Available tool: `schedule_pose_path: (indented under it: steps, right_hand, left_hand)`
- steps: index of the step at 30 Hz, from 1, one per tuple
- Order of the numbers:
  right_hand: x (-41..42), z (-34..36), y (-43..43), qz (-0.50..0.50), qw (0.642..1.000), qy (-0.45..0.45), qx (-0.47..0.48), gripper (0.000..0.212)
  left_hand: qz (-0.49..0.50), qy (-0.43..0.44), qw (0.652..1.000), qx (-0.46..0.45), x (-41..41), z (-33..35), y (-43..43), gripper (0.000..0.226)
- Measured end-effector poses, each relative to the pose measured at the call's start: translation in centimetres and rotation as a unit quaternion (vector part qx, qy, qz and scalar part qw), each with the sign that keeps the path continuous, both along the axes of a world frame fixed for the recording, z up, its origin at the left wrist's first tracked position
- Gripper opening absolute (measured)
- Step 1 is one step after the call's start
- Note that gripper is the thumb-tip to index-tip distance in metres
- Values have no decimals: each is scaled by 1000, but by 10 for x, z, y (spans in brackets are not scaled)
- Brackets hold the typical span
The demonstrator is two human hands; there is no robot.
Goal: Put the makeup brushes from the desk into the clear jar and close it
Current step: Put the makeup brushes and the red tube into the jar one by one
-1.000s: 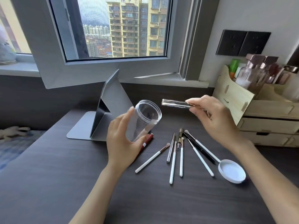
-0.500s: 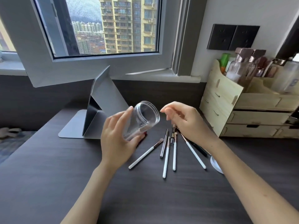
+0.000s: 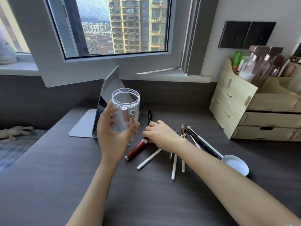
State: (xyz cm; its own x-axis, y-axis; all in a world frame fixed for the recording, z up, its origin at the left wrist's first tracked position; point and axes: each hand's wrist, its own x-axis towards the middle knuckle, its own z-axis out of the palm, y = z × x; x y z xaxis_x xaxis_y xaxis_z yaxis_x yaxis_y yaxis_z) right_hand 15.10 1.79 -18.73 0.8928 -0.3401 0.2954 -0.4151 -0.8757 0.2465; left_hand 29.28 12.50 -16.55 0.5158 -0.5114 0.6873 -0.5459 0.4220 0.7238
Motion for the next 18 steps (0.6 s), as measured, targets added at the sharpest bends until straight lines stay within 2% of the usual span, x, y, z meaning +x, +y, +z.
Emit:
schedule_pose_path:
  steps: [2, 4, 6, 8, 10, 12, 14, 16, 18]
  right_hand:
    - [-13, 3, -1, -8, 1000, -5, 16, 23]
    - [-34, 11, 2, -31, 996, -42, 71, 19]
    - [-61, 22, 7, -70, 980, -126, 135, 15]
    - [-90, 38, 12, -120, 947, -241, 176, 16]
    - [-115, 55, 21, -157, 915, -326, 180, 16]
    - [-130, 72, 32, -167, 901, -366, 165, 16]
    - [-131, 87, 42, -151, 910, -360, 138, 17]
    - [-124, 96, 50, -128, 937, -313, 89, 20]
    - [-111, 98, 57, -111, 959, -256, 59, 25]
  left_hand:
    - [-1, -5, 1000, 8, 0, -1, 0, 84]
    - [-5, -5, 1000, 7, -1, 0, 0, 83]
    - [-8, -12, 1000, 4, -3, 1, 1, 82]
    - [-6, -29, 1000, 4, -5, 1, 1, 81]
    - [7, -56, 998, 6, -7, 0, 0, 79]
    - [23, -107, 994, 7, -9, 0, 0, 78]
    - [34, -193, 981, 5, -12, -1, 0, 74]
    - [32, -283, 959, 2, -15, -2, 0, 69]
    - [15, -333, 943, 11, -19, -4, 1, 67]
